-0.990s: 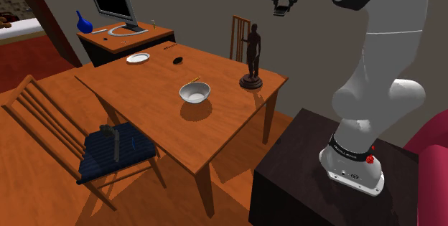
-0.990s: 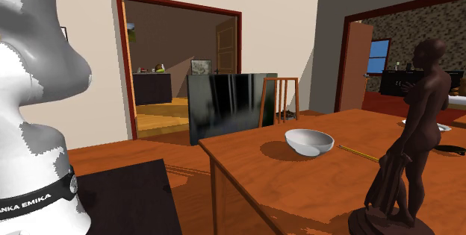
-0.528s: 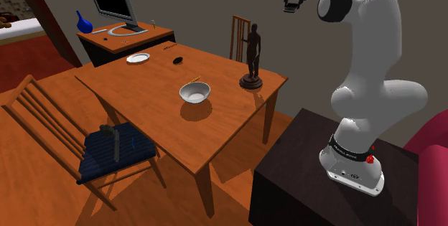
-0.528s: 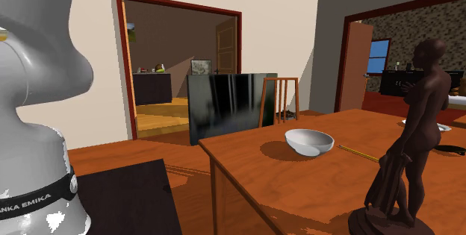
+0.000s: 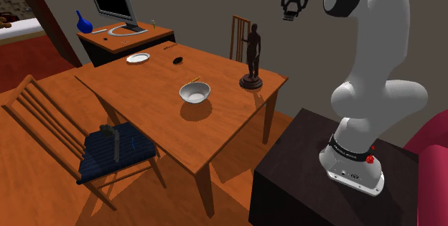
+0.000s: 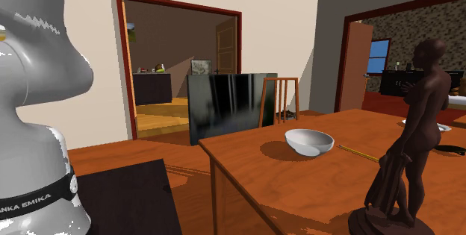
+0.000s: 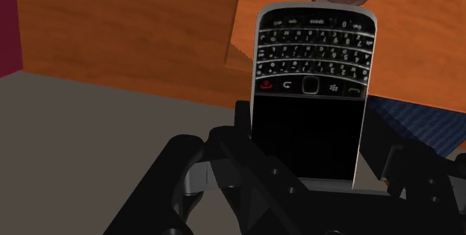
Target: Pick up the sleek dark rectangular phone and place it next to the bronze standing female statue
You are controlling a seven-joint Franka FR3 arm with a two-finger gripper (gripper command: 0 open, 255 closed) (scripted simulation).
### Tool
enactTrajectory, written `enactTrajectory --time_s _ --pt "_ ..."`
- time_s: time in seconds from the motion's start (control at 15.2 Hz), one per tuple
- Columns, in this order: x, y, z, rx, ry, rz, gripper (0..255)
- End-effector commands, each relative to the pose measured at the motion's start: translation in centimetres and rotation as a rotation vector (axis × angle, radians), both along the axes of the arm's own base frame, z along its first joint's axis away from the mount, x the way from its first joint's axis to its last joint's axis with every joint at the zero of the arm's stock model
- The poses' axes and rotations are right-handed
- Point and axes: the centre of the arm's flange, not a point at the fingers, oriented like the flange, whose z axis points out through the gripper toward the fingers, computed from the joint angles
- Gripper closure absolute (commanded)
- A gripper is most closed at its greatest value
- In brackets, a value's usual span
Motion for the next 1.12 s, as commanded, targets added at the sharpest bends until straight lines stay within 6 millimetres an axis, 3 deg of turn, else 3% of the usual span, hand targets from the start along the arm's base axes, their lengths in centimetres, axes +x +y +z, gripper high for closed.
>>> enactTrajectory --time_s 0.0,1.06 --pt "0.0 0.0 -1.0 0.0 0.0 0.0 255" --pt "0.0 0.0 -9.5 0.0 0.0 0.0 255"
